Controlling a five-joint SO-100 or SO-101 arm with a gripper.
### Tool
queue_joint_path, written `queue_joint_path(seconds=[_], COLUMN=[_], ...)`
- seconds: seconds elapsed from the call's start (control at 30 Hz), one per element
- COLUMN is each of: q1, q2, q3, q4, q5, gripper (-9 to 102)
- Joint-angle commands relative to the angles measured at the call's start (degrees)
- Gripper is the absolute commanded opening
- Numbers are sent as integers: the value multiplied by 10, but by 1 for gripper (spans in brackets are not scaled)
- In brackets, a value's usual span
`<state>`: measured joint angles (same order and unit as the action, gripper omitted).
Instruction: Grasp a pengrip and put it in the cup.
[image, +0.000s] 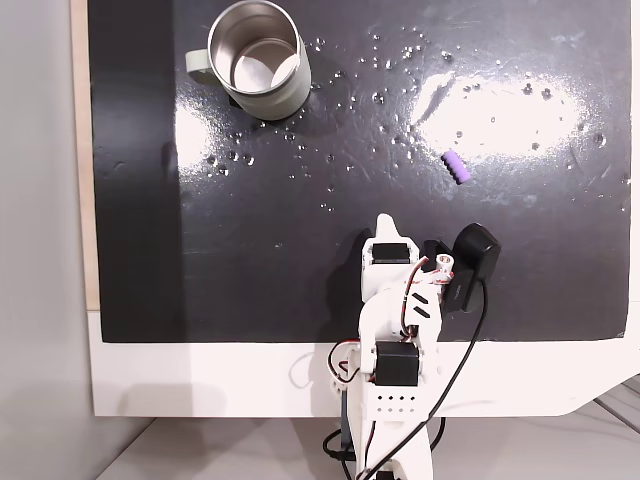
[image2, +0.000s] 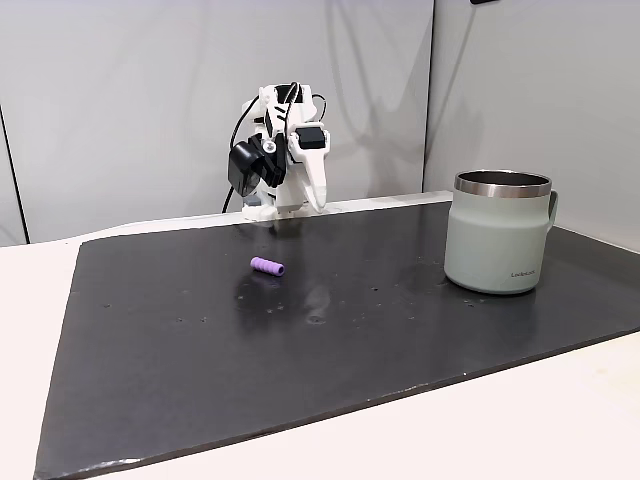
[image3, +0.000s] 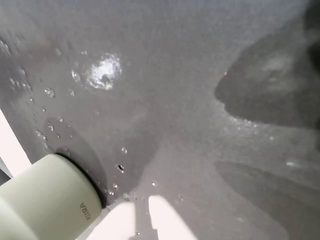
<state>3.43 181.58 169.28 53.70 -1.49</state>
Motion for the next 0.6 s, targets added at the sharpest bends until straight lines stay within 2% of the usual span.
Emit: queue_joint_path(seconds=[0.0,0.57], q1=[1,1], q2=[5,5], q3=[-3,-10], q4=[-23,-33], q5=[-7,-19], gripper=[0,0])
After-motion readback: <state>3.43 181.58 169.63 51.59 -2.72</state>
